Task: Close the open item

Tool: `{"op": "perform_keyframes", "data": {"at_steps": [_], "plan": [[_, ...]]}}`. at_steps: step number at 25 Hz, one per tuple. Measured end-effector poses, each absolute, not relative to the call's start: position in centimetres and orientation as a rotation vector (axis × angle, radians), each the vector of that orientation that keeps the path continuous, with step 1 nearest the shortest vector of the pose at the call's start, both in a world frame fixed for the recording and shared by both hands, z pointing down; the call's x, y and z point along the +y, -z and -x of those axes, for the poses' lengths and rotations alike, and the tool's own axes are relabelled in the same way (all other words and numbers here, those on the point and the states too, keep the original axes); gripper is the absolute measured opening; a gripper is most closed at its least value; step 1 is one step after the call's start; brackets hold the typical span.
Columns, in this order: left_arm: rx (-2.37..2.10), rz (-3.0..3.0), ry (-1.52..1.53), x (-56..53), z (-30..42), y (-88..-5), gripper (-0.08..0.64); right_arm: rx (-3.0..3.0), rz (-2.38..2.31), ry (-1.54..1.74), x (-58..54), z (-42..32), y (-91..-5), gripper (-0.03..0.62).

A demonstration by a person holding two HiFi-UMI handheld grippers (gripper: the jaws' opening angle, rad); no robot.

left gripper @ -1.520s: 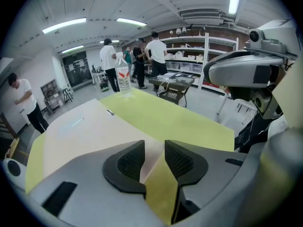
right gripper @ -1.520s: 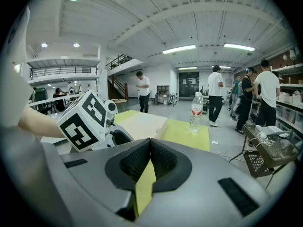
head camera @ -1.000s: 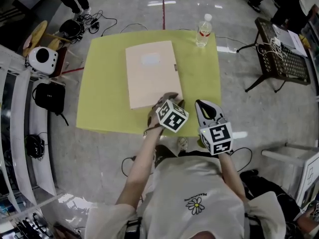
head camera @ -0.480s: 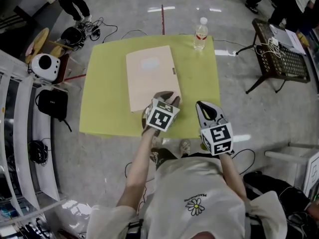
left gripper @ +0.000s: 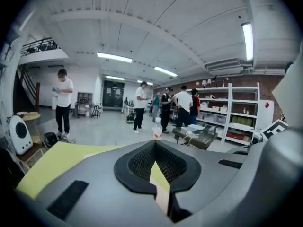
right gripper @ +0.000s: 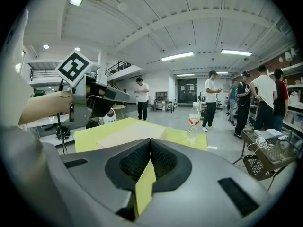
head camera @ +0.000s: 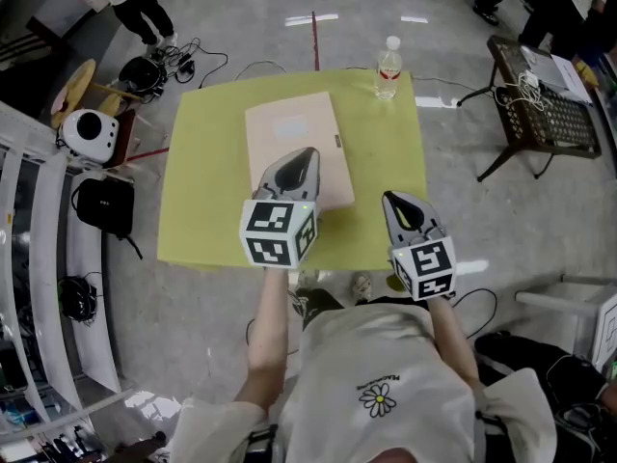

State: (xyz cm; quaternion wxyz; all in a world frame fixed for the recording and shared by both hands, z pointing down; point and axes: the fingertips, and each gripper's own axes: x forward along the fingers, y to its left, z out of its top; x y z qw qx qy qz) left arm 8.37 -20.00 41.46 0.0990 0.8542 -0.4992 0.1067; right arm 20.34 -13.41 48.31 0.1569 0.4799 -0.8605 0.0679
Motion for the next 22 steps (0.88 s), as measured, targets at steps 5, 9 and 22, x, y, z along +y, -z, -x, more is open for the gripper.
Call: {"op": "perform_keyframes", "data": {"at_steps": [5,9,22], "plan": [[-1.658,-2.584,-0.183,-17.7,-6.4,-37.0,0.014,-2.478,-1.409,-0.154,-13.6,-19.9,-46.2,0.014],[-1.76,-2.619,-0.131,-16.6,-4.7,-34.4,0.014,-2.498,-1.46,-0.107,-13.8,-19.2,-43.4,0.014],[-1.869,-2.648,0.02,-14.7,2.6,-29.3,0.014,-2.577,-1.673,0.097,-13.9,-13.4,-33.6,0.014]]}}
